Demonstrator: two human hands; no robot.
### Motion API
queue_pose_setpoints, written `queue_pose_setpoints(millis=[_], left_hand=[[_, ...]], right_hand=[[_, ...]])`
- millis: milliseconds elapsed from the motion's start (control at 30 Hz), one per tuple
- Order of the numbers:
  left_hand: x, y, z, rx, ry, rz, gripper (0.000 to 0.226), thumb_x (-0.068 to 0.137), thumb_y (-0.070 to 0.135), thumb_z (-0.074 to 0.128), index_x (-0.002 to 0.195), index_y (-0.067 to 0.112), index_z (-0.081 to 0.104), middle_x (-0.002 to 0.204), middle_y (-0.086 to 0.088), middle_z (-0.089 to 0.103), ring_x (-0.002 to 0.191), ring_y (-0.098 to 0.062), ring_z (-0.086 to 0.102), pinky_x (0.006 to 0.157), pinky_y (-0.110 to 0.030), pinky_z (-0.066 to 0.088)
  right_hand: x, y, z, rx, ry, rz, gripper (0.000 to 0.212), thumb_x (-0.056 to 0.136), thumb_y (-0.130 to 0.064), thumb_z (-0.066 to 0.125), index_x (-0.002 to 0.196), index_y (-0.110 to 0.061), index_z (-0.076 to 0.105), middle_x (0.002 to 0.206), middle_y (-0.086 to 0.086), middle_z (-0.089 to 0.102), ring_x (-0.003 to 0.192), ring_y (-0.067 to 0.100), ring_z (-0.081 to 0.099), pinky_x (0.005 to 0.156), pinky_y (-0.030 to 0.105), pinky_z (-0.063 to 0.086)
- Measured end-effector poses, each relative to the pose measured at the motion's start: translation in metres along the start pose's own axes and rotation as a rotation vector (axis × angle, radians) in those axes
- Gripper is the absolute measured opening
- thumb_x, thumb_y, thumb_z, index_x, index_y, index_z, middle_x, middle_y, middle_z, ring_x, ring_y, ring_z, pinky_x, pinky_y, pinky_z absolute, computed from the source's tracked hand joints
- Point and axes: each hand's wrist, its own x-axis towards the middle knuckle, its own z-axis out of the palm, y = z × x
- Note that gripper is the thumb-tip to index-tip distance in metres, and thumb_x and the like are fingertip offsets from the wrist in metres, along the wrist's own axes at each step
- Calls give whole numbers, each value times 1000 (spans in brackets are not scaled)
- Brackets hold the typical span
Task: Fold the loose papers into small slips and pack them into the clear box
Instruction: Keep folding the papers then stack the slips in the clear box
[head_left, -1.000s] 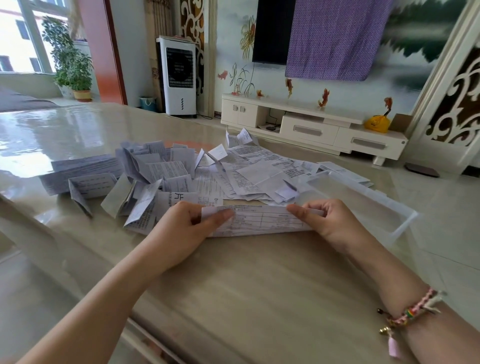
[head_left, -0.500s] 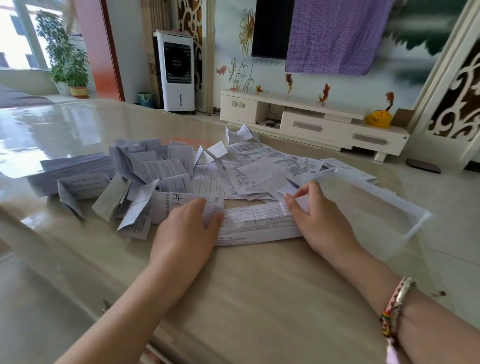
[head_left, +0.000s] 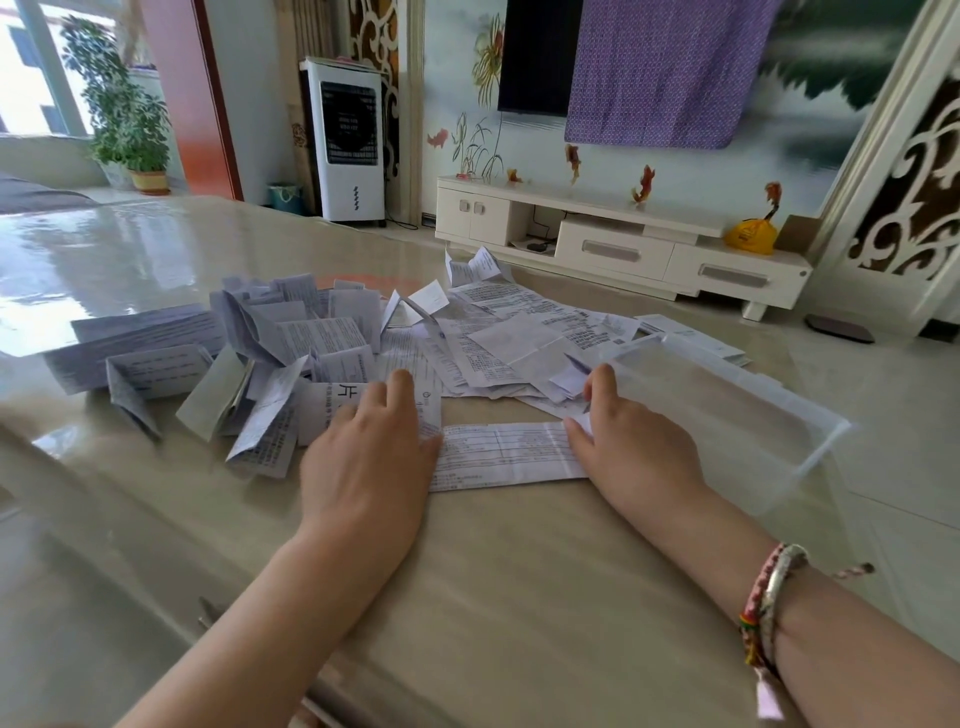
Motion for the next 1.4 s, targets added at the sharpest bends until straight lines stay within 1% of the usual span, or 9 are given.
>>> queue_pose_setpoints(millis=[167, 300, 500, 633, 800, 933, 1033, 1167, 1400], left_hand=[[2, -6, 13, -31, 129, 274, 36, 78, 14, 73, 111, 24, 61, 113, -1, 49, 93, -27, 53, 72, -37, 47], [-1, -9, 19, -143, 83, 483, 19, 89, 33, 60, 106, 33, 69, 115, 8, 58, 97, -21, 56, 79, -35, 46], [-1, -10, 24, -267, -95, 524, 42, 88, 57, 34, 114, 46, 65, 118, 21, 62, 103, -14, 53, 89, -37, 46], [1, -12, 25, -284, -115, 521, 44, 88, 59, 31, 116, 48, 63, 118, 21, 62, 102, -15, 52, 87, -39, 49], [1, -13, 27, -347, -118, 498, 47, 84, 63, 36, 114, 44, 66, 117, 25, 61, 101, -12, 51, 87, -37, 49], [2, -14, 27, -371, -116, 475, 55, 77, 68, 42, 115, 38, 66, 113, 28, 62, 98, -7, 49, 87, -32, 48], [1, -15, 28, -377, -105, 492, 50, 79, 66, 42, 113, 39, 67, 113, 27, 63, 97, -8, 51, 84, -33, 50], [0, -13, 27, -406, -69, 558, 40, 88, 55, 41, 109, 37, 71, 113, 22, 66, 96, -15, 57, 81, -36, 52], [2, -13, 29, -472, -70, 660, 26, 82, 18, 60, 98, 37, 71, 111, 20, 65, 98, -8, 54, 83, -21, 45]], right_hand=[[-1, -1, -2, -9, -14, -12, 39, 101, -39, 38, 129, -14, 29, 109, 3, 58, 79, 25, 59, 54, 30, 34], [-1, 0, -3, 8, -28, -12, 39, 101, -39, 37, 129, -14, 29, 118, 5, 51, 83, 27, 60, 58, 31, 37], [-7, 0, -12, -13, -38, -63, 31, 101, -34, 39, 127, -19, 33, 123, 2, 38, 75, 25, 53, 58, 31, 38], [-19, 12, -16, 204, -99, -166, 45, 90, -59, 47, 125, -30, 46, 128, -11, 38, 108, 12, 51, 82, 31, 45], [-22, 25, -19, 423, -299, -246, 73, 74, -72, 56, 139, -45, 38, 142, -24, 36, 131, -1, 27, 106, 22, 27], [-20, 26, -19, 496, -198, -331, 58, 82, -29, 66, 134, -45, 44, 130, -25, 48, 110, -4, 49, 88, 13, 41], [-19, 22, -19, 469, -27, -325, 52, 79, -5, 61, 121, -36, 58, 103, -29, 54, 89, -11, 49, 73, 6, 36], [-20, 18, -25, 579, 191, -228, 24, 78, -12, 74, 94, -29, 71, 76, -23, 54, 81, 2, 50, 70, 10, 37], [-21, 9, -35, 868, 315, -214, 23, 73, -44, 73, 94, -37, 65, 100, -14, 64, 105, 6, 47, 83, 5, 31]])
